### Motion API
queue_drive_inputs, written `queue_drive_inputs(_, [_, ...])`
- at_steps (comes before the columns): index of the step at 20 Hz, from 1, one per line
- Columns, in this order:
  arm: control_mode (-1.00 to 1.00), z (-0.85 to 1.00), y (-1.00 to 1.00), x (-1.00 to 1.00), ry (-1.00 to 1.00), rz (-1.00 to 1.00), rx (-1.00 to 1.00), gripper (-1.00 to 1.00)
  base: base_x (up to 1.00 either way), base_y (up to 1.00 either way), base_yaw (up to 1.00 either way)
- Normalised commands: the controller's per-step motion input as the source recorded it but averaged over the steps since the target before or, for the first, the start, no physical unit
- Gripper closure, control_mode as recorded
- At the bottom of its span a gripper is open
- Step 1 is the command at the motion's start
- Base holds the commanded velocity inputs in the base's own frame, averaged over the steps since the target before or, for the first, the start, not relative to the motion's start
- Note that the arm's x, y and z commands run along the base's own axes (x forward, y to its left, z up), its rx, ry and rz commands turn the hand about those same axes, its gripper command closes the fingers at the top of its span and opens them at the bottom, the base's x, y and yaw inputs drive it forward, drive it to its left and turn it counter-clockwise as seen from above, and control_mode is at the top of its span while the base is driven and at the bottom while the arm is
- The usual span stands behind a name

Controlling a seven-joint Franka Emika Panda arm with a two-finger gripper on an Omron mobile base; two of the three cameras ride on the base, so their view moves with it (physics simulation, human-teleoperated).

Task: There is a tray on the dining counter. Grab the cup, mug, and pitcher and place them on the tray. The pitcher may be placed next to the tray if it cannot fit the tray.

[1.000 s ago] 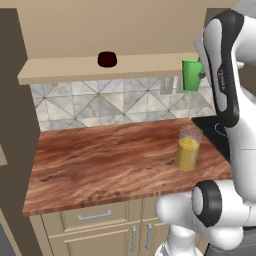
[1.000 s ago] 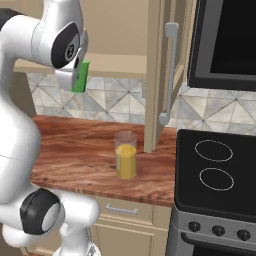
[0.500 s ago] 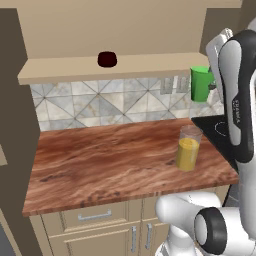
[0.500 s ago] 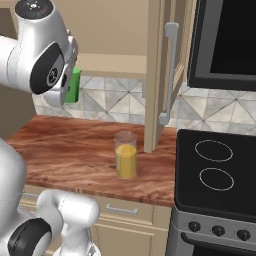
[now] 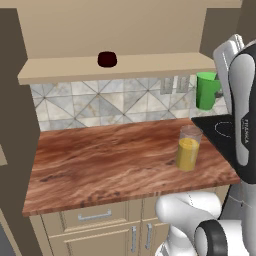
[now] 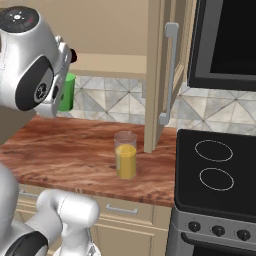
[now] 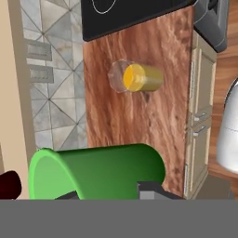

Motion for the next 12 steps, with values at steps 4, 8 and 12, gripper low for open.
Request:
queue_drive_inputs(4, [1.00,0.00,0.00,-0.08,0.00,0.00,0.00,1.00,-0.14,0.00,0.00])
queue_drive_inputs(8, [1.00,0.00,0.00,0.00,0.00,0.00,0.00,1.00,-0.54,0.00,0.00])
queue_drive_inputs(12, [1.00,0.00,0.00,0.00,0.00,0.00,0.00,1.00,-0.92,0.00,-0.01])
